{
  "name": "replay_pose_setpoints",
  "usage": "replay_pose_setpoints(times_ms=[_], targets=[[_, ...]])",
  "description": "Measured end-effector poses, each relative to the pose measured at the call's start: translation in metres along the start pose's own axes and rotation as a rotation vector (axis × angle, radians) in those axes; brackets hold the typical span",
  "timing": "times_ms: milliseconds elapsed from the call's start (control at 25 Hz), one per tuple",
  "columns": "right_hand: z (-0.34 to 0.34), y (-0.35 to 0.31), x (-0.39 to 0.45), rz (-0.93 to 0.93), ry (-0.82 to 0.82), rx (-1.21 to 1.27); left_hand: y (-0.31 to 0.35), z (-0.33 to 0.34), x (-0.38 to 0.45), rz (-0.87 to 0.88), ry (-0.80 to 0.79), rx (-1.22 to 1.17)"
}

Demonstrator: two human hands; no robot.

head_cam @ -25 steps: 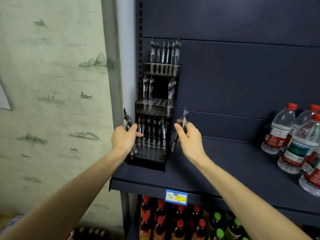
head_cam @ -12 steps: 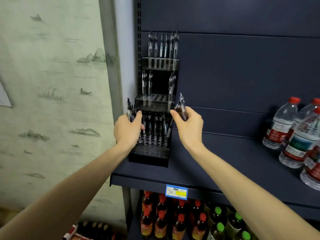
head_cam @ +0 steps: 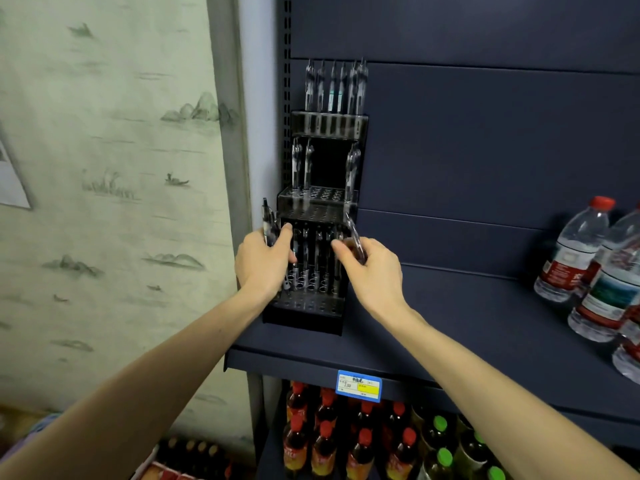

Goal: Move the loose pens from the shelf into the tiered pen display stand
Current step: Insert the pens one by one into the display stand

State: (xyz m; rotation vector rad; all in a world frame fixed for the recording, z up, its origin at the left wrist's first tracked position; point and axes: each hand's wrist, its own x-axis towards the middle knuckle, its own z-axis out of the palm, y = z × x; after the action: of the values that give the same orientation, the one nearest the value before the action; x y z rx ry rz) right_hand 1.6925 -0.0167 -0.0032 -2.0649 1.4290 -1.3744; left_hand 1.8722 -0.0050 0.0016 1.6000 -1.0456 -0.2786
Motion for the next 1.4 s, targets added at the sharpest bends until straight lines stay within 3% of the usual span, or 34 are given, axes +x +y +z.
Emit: replay_pose_setpoints(times_ms=[280, 560, 760, 1040, 1160, 1280, 1400], targets=[[-0.005, 0.005, -0.005, 0.066, 0.147, 0.248, -0.003, 0.002, 0.003, 0.005, -0.011, -0.059], [0.001, 0.004, -0.013, -0.015, -0.014, 0.060, -0.005, 0.003, 0.004, 0.018, -0.011, -0.089], [0.002, -0.001, -0.011, -0.046, 0.075, 0.095, -0.010, 0.000, 0.005, 0.028, -0.021, -0.122], [0.008, -0.001, -0.014, -0.133, -0.097, -0.353, -0.008, -0.001, 0.000, 0.044, -0.011, -0.118], [0.005, -0.001, -0.015, -0.088, -0.122, -0.491, -0.008, -0.002, 0.001, 0.049, -0.006, -0.119], [-0.003, -0.003, -0.013, -0.003, -0.082, -0.389, -0.009, -0.002, 0.000, 0.034, 0.007, -0.112], [-0.008, -0.009, -0.012, 0.054, 0.016, -0.116, -0.009, -0.001, -0.001, 0.032, 0.008, -0.111]])
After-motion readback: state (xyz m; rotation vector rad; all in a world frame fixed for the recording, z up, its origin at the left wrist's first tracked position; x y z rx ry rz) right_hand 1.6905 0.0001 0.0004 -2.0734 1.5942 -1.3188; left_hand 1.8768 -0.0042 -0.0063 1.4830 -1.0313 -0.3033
